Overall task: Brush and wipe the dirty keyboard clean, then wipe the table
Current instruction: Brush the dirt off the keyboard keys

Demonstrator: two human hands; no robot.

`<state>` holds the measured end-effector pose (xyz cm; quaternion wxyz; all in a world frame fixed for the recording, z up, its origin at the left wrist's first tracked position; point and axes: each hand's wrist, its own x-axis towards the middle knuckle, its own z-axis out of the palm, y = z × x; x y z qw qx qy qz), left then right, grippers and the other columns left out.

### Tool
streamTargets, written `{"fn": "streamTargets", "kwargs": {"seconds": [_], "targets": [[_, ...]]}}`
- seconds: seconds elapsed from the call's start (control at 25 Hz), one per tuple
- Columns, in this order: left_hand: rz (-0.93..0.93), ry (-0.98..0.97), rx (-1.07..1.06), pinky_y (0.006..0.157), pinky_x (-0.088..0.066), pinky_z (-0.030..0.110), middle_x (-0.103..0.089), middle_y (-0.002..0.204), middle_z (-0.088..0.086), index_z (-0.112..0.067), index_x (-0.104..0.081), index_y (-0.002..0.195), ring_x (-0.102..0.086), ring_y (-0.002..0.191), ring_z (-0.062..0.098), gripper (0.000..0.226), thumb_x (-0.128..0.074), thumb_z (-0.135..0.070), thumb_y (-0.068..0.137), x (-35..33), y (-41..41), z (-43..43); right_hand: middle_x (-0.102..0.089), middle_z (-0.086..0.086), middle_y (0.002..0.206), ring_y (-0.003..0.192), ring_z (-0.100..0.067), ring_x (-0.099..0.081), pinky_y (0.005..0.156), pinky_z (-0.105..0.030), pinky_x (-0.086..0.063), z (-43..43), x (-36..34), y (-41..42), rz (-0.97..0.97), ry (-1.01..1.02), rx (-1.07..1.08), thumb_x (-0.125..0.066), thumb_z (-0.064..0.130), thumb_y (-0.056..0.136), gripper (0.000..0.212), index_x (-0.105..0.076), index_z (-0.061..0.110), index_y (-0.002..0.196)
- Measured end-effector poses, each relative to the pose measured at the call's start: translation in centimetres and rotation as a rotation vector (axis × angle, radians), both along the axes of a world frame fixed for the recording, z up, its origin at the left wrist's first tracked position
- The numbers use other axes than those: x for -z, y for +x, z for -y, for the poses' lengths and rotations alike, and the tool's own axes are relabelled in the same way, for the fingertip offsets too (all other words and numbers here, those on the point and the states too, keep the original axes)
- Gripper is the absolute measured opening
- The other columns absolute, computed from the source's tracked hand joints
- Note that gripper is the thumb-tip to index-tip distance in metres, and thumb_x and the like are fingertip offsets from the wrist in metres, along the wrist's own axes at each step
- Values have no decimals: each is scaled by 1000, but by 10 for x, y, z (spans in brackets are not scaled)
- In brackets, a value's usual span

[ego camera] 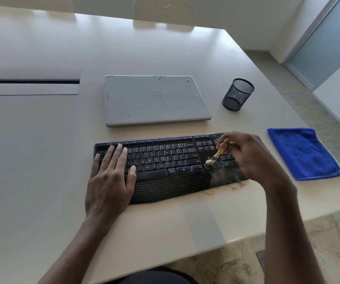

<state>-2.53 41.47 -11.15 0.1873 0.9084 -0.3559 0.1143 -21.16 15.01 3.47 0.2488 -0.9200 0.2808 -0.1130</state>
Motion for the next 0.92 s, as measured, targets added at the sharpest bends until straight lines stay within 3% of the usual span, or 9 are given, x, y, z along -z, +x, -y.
{"fn": "streamTargets", "kwargs": {"seconds": [0.12,0.24,0.44,0.64,0.8,0.92], "targets": [[-4,7,-6,129,-22,49,-42,164,8,-9,-48,156,-33,156,21,62,-39,-42,104,-1,0,0,-75,5,86,81,-9,-73,74,-34,-61,1,0,-7,94,-78,156,-62,13,102,15,-74,20,98],[-13,11,-4,129,-21,48,-42,165,7,-10,-47,156,-32,157,21,62,-38,-42,104,-1,0,0,-76,2,85,80,-13,-74,77,-35,-62,-10,6,1,209,-82,178,-62,21,103,14,-74,15,104],[-19,16,-5,129,-20,48,-41,165,7,-11,-46,157,-30,157,20,62,-37,-43,104,-1,0,-1,-73,-1,82,78,-18,-71,73,-40,-59,-17,18,-3,83,-91,213,-54,27,105,20,-68,16,96],[-26,27,17,130,-18,49,-38,166,7,-10,-43,158,-28,158,21,63,-34,-44,106,-1,2,-2,-73,-1,83,78,-17,-71,70,-32,-56,-21,18,2,182,-110,231,-53,22,107,18,-68,13,102],[-36,16,20,130,-17,49,-39,166,8,-9,-44,158,-29,158,22,63,-36,-43,106,-1,2,-2,-71,-2,80,75,-19,-70,70,-41,-59,-23,23,-4,145,-116,257,-51,23,107,19,-64,13,97],[-75,16,22,131,-14,48,-38,166,7,-9,-43,158,-27,158,22,64,-37,-43,104,-4,2,0,-72,-1,81,75,-13,-71,71,-39,-59,-26,20,0,202,-116,246,-51,20,107,18,-65,13,97]]}}
